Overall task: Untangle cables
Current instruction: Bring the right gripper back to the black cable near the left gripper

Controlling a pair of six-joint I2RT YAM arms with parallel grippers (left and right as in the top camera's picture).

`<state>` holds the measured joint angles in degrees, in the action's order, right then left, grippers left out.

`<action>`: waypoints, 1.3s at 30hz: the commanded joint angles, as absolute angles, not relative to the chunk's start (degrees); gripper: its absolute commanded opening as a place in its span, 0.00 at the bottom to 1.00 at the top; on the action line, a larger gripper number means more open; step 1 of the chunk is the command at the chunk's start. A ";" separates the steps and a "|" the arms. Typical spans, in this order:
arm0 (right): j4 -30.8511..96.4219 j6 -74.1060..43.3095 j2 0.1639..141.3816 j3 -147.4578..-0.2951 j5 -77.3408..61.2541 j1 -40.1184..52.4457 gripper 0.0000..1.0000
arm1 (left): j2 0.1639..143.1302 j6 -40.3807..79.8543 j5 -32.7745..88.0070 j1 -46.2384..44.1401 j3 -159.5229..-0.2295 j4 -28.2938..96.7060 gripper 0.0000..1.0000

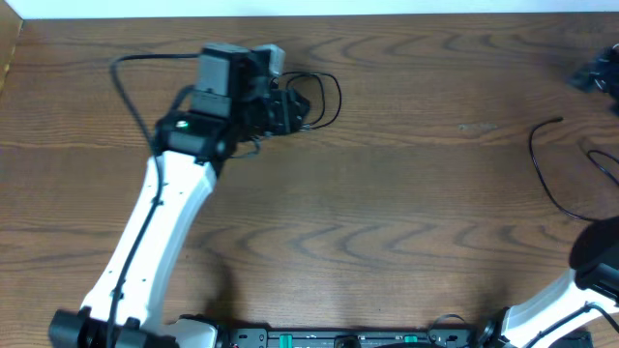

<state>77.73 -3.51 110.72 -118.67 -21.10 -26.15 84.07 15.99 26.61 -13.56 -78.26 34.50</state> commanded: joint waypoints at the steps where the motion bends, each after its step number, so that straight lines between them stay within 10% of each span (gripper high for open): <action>1: 77.12 -1.17 110.59 -117.38 -21.45 -19.70 0.83 | 78.50 14.63 26.06 -8.95 -78.74 35.18 0.48; 19: 44.56 -26.37 132.64 -117.12 -15.18 17.43 0.70 | 76.34 15.44 25.52 1.34 -78.72 43.31 0.48; 39: 44.60 -44.18 140.81 -117.10 10.09 33.47 0.71 | 76.34 15.22 19.79 1.32 -78.72 47.77 0.48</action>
